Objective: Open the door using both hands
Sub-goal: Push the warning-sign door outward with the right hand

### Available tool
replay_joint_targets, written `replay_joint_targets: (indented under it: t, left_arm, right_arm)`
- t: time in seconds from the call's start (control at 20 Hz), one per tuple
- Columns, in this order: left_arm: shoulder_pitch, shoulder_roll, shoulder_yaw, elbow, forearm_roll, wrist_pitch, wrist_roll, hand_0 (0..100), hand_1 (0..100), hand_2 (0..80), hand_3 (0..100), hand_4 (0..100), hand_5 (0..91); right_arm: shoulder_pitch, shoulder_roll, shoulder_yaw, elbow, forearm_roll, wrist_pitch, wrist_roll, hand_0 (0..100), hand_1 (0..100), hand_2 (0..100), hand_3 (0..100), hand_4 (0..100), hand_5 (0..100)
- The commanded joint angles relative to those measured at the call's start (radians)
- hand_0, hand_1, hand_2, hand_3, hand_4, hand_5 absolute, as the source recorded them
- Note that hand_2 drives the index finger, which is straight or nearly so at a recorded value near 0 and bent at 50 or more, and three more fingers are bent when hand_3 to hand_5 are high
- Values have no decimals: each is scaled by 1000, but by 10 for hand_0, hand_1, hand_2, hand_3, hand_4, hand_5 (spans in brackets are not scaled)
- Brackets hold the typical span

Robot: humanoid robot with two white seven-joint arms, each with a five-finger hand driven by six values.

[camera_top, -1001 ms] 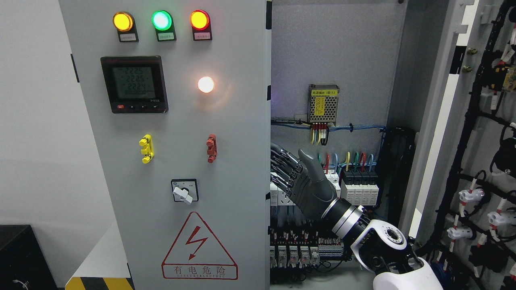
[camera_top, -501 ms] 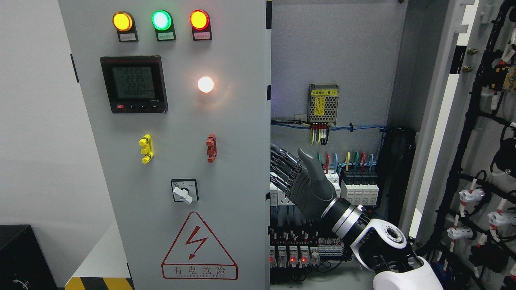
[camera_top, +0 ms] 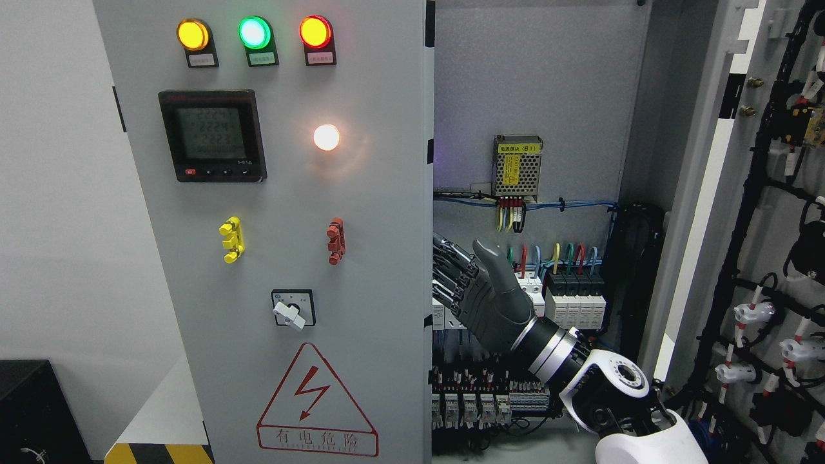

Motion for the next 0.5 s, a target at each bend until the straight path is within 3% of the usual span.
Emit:
replay_joint_targets:
  t: [0.0,0.35,0.45]
  left_arm:
    - [28,0,0,0,1,0,0,120,556,0,0,0,0]
    - [28,0,0,0,1,0,0,120,556,0,0,0,0]
    - [28,0,0,0,1,0,0,120,556,0,0,0,0]
  right_arm:
    - [-1,-1,2,-1,0,3,-6,99,131,0,0,0,0]
    - [8,-1,7,-30,-3,2,-5,99,130,0,0,0,0]
    - [24,-2,43,-53,-3,2,-5,100,130,0,0,0,0]
